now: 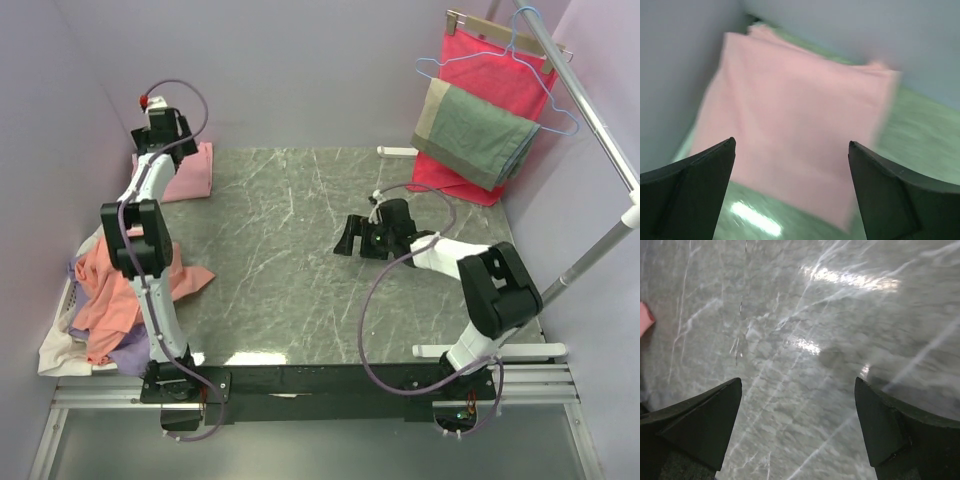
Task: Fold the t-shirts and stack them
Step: Put the neatly folded tshirt into the corner of the board with the left arm
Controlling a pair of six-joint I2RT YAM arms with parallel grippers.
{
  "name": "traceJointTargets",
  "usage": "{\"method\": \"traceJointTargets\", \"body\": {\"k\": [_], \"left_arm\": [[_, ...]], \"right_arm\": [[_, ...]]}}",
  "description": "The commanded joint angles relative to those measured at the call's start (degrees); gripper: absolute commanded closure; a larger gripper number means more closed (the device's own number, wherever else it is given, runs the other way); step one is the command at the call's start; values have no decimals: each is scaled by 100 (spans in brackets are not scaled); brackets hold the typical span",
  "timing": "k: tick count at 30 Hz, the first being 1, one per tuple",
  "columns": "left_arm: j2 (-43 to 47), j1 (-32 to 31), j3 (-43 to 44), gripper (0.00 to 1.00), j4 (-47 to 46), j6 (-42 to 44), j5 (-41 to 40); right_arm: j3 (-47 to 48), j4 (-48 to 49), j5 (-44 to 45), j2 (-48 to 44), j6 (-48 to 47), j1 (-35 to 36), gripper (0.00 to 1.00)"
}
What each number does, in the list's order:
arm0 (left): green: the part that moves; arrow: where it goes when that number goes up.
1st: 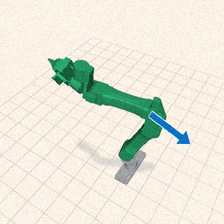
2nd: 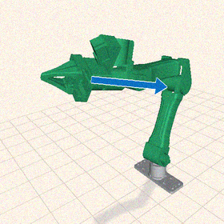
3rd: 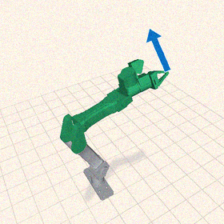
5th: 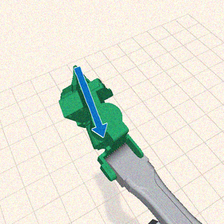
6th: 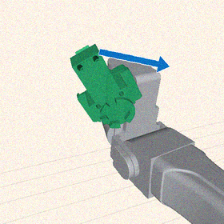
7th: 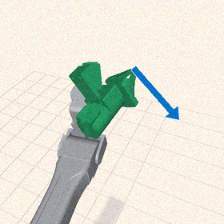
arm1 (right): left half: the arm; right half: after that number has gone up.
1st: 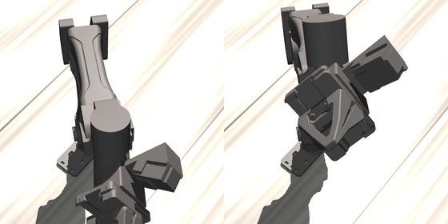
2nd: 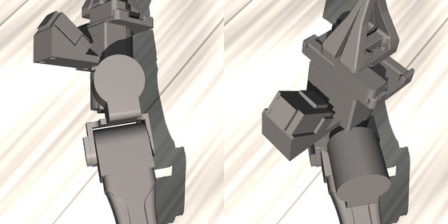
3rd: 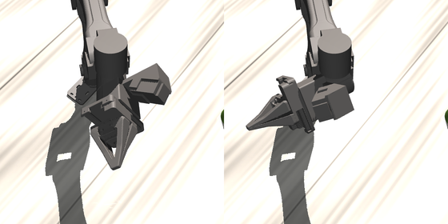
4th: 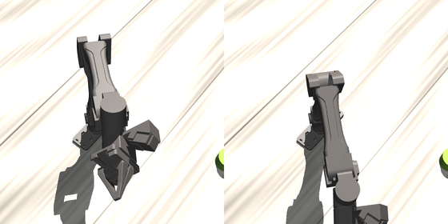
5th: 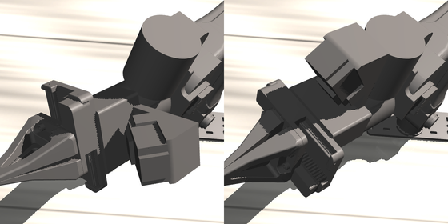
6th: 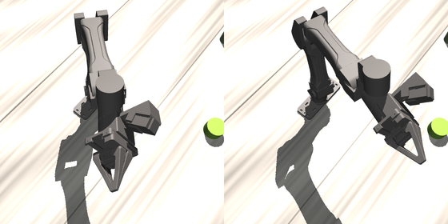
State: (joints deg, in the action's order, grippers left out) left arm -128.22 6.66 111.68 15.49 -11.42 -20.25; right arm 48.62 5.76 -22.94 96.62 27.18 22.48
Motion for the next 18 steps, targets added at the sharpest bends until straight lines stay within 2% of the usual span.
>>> {"method": "traceJointTargets", "body": {"k": [1, 4, 8, 11, 16, 18], "left_arm": [[1640, -497, -1084, 1, -458, -686, 610], [2625, -1042, -2592, 1, -923, -783, 584], [3932, -1867, -3818, 1, -1267, -1195, 724], [4778, -2578, -4837, 1, -1505, -1336, 199], [6043, -3126, -6321, 1, -2137, -1617, 154], [6300, -3223, -6570, 1, -2094, -1697, -101]], "right_arm": [[-107, -224, 1053, -888, -344, -15, 0], [-291, -295, 1458, -1319, -397, -7, 0], [-572, -391, 2134, -1944, -424, -7, 0], [-897, -374, 2653, -2585, -424, -7, 0], [-1513, -304, 3190, -3578, -450, -7, 0], [-1645, -312, 3295, -3755, -450, -7, 0]]}}
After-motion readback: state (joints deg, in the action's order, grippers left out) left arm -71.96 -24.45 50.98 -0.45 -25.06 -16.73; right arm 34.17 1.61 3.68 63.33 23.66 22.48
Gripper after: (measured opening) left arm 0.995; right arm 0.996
